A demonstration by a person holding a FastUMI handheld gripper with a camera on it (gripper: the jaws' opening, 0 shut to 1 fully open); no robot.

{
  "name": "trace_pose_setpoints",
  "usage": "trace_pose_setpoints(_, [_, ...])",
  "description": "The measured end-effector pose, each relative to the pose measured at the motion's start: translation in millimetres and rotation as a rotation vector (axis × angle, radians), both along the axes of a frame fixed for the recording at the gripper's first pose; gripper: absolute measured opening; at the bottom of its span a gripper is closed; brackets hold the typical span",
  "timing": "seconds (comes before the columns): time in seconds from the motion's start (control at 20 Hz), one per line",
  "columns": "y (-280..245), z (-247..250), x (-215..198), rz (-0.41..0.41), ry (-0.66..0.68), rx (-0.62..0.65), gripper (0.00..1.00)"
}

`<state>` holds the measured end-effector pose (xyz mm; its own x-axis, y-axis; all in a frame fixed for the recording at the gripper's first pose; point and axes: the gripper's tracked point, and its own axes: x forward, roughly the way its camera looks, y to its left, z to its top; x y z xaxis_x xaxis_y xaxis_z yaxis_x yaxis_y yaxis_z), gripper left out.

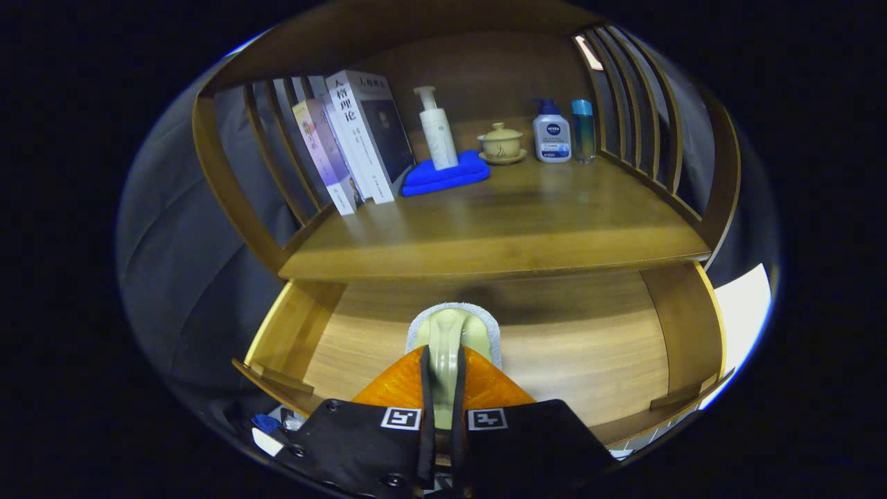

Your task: Pull open the drawer, take out the items inside it, and place them on the countertop above the cabinet.

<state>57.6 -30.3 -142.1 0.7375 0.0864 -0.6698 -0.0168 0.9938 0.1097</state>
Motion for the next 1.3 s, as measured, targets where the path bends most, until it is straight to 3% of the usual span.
trace_pose_setpoints(0.75, [-12,89,54,-0.040,-0.156,-0.004,0.11])
trace_pose_setpoints(1.3, [-31,85,126,-0.138,-0.154,0.007,0.11])
